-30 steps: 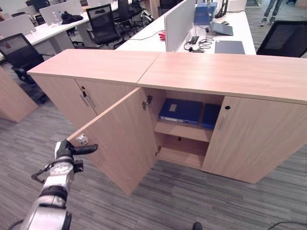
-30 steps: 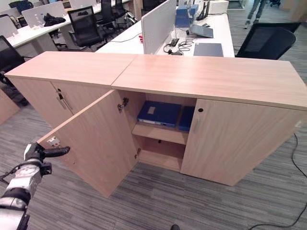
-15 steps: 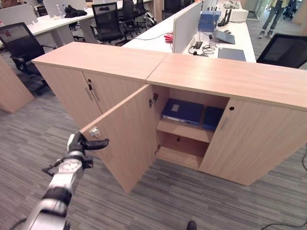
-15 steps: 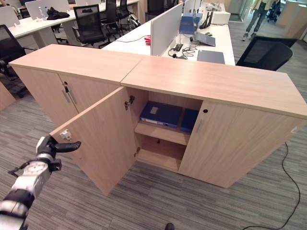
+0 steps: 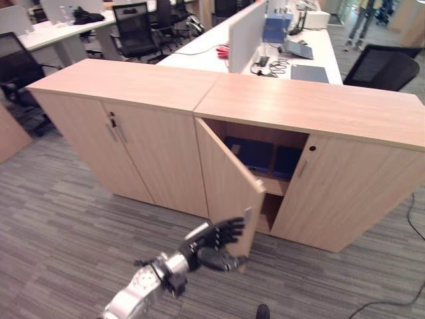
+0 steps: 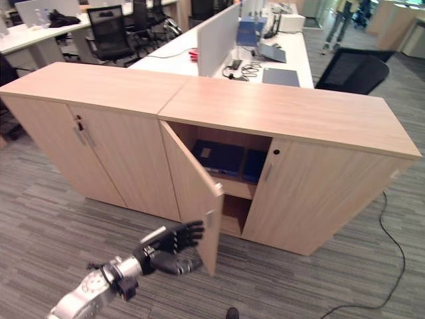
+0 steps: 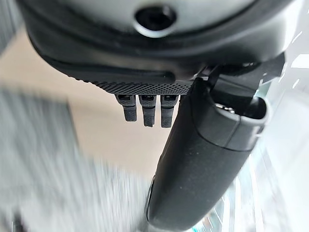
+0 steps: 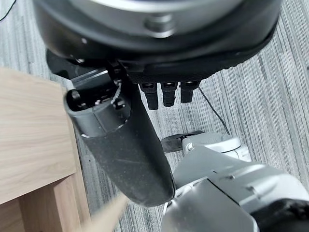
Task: Put the empty folder in the office cabinet
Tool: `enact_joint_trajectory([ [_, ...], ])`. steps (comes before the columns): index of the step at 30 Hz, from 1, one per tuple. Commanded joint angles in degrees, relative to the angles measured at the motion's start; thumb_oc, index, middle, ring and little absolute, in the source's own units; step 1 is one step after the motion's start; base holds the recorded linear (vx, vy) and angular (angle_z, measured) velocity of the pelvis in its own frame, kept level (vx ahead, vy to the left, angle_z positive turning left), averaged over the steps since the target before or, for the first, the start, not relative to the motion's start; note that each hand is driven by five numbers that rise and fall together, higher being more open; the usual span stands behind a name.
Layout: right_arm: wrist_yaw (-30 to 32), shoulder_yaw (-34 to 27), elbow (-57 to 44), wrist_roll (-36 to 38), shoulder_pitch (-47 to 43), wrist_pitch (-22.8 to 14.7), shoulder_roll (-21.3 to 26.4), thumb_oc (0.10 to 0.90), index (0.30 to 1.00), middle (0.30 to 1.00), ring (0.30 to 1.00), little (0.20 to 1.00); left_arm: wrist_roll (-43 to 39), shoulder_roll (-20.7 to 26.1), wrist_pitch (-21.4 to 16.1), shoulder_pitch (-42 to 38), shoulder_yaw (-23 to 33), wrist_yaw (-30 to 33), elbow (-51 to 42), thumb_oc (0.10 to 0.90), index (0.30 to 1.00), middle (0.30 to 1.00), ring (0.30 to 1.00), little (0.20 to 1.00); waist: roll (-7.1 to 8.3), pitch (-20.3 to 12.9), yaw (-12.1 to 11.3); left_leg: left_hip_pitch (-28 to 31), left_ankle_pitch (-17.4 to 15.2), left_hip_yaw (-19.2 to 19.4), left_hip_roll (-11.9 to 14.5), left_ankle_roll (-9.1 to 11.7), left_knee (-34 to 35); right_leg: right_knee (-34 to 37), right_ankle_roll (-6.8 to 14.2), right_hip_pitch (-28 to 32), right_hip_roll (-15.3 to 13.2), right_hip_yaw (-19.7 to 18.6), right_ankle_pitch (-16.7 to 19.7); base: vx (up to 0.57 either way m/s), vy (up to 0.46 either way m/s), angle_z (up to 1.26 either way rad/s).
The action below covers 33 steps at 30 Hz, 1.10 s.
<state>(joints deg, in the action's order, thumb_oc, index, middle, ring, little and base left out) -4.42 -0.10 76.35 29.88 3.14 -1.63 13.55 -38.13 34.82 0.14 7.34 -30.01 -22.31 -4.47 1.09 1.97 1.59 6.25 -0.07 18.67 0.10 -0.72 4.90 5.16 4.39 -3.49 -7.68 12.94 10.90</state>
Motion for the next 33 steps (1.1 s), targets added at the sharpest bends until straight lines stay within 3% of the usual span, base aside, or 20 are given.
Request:
enact_joint_trajectory([
  [1, -1.8, 2.3, 3.2, -1.2, -4.1, -0.9, -0.2, 0.800, 0.900, 0.900, 0.900, 0.900, -7.0, 0.3, -3.3, -5.6, 5.6, -2.6, -6.7, 0.800, 0.900, 0.900, 0.900, 0.900, -1.04, 0.1, -0.4, 0.8, -4.8, -3.9, 1.7, 1.4, 0.1, -0.2, 5.2, 4.8, -1.0, 0.5, -5.8, 0.03, -0.036, 0.01],
  [8, -2.3, 6.0, 2.1, -1.9, -5.4, -0.9, -0.9, 0.800, 0.900, 0.900, 0.900, 0.900, -12.0, -1.8, -1.4, -9.4, -1.3, -4.4, -5.4, 0.800, 0.900, 0.900, 0.900, 0.900, -1.02, -0.3, 0.9, 1.7, -4.8, -3.2, 3.1, 2.3, 0.1, -0.2, 4.3, 5.4, 0.3, -0.3, -6.9, 0.03, -0.069, 0.01],
  [12, -1.7, 7.0, 2.3, -1.7, -5.7, -0.9, -0.7, 0.800, 0.900, 0.900, 0.900, 0.900, -14.0, -5.8, -0.3, -10.0, -3.0, -3.5, 0.9, 0.800, 0.900, 0.900, 0.900, 0.900, -1.36, -0.7, 2.6, 3.0, -4.4, -1.6, 5.3, 3.4, 0.1, -0.2, 3.0, 5.7, 2.7, -2.1, -8.9, 0.05, -0.159, -0.22],
  [14, -1.6, 6.5, 2.5, -1.3, -5.2, -1.1, -0.3, 0.800, 0.900, 0.900, 0.900, 0.900, -11.8, -5.5, -1.0, -9.6, -2.1, -3.0, 1.3, 0.800, 0.900, 0.900, 0.900, 0.900, -1.53, -1.0, 2.8, 3.6, -4.2, -1.0, 6.2, 3.9, 0.1, -0.2, 2.4, 6.0, 3.7, -2.8, -9.7, 0.06, -0.143, -0.26],
  [20, -1.1, 4.2, 3.8, 0.3, -3.3, -1.7, 0.1, 0.800, 0.900, 0.900, 0.900, 0.900, 4.4, -8.2, -6.1, -7.2, 4.4, 3.1, 7.2, 0.800, 0.900, 0.900, 0.900, 0.900, -0.48, -1.5, 2.7, 4.1, -3.9, -0.2, 9.4, 5.7, -2.4, -0.2, 0.2, 7.2, 6.9, -3.7, -11.8, 0.05, -0.190, -0.13],
  [21, -0.8, 4.0, 3.4, 0.6, -3.2, -1.6, 0.2, 0.800, 0.900, 0.900, 0.900, 0.900, 12.4, -9.2, -7.6, -7.7, 5.1, 5.1, 14.2, 0.800, 0.900, 0.900, 0.900, 0.900, 0.37, -1.3, 2.9, 3.1, -4.8, 0.3, 10.9, 6.1, -6.5, -0.2, -0.7, 7.7, 8.1, -4.6, -12.4, 0.03, -0.193, 0.00],
  [22, -0.8, 4.0, 3.4, 0.6, -3.2, -1.6, 0.2, 0.800, 0.900, 0.900, 0.900, 0.900, 12.5, -9.3, -7.7, -7.8, 5.0, 5.1, 14.4, 0.800, 0.900, 0.900, 0.900, 0.900, 0.32, -1.3, 2.9, 3.0, -4.9, 0.3, 11.0, 6.1, -6.8, -0.2, -0.7, 7.6, 8.1, -4.6, -12.4, 0.04, -0.252, 0.02],
  [24, -0.1, 4.5, 2.4, 1.4, -2.9, -2.0, 0.1, 0.800, 0.900, 0.900, 0.900, 0.900, 20.9, -11.1, -8.8, -7.9, 6.0, 9.4, 23.8, 0.800, 0.900, 0.900, 0.900, 0.900, 1.50, -0.2, 2.5, 0.2, -6.5, -1.2, 13.8, 6.3, -17.9, -0.2, -1.8, 9.2, 10.2, -6.5, -13.3, 0.09, -0.212, -0.21],
  [26, 0.2, 4.7, 2.3, 1.3, -3.3, -2.1, 0.5, 0.800, 0.900, 0.900, 0.900, 0.900, 24.2, -12.2, -9.0, -8.4, 6.0, 10.7, 28.5, 0.800, 0.900, 0.900, 0.900, 0.900, 1.60, 0.4, 2.2, -1.3, -7.3, -1.8, 14.7, 5.9, -22.6, -0.2, -2.1, 9.5, 10.9, -7.1, -13.4, 0.04, -0.145, -0.44],
  [27, 0.5, 4.8, 2.4, 1.0, -3.7, -2.1, 0.8, 0.800, 0.900, 0.900, 0.900, 0.900, 25.3, -12.5, -8.6, -8.2, 6.3, 11.3, 30.9, 0.800, 0.900, 0.900, 0.900, 0.900, 1.68, 0.7, 1.9, -2.1, -7.3, -2.5, 14.7, 5.5, -24.8, -0.2, -2.3, 9.5, 11.2, -7.6, -13.3, -0.10, -0.160, -0.43],
  [28, 1.0, 5.1, 2.4, 0.9, -4.7, -2.1, 1.4, 0.800, 0.900, 0.900, 0.900, 0.900, 25.1, -13.4, -8.6, -8.0, 7.0, 12.4, 34.6, 0.800, 0.900, 0.900, 0.900, 0.900, 2.13, 1.5, 1.2, -4.2, -5.1, -3.6, 13.9, 4.6, -27.2, -0.2, -3.1, 8.9, 11.1, -8.2, -12.3, -0.13, -0.091, -0.74],
  [31, 0.7, 5.6, 2.1, 0.6, -5.6, -2.1, 2.1, 0.800, 0.900, 0.900, 0.900, 0.900, 22.1, -15.1, -7.8, -6.3, 9.6, 12.4, 39.9, 0.800, 0.900, 0.900, 0.900, 0.900, 2.09, 1.6, 0.6, -7.3, -7.6, -8.2, 9.6, 2.5, -26.3, -0.2, -2.6, 8.3, 11.0, -9.3, -11.9, -0.07, -0.016, -0.87],
  [33, 0.5, 5.7, 2.2, 0.4, -5.8, -2.0, 2.2, 0.800, 0.900, 0.900, 0.900, 0.900, 21.1, -15.8, -7.6, -5.7, 10.6, 12.5, 42.0, 0.800, 0.900, 0.900, 0.900, 0.900, 2.07, 1.6, 0.4, -7.0, -8.4, -8.4, 9.0, 2.3, -25.3, -0.2, -2.5, 8.3, 11.0, -9.7, -11.8, 0.00, 0.027, -0.30],
])
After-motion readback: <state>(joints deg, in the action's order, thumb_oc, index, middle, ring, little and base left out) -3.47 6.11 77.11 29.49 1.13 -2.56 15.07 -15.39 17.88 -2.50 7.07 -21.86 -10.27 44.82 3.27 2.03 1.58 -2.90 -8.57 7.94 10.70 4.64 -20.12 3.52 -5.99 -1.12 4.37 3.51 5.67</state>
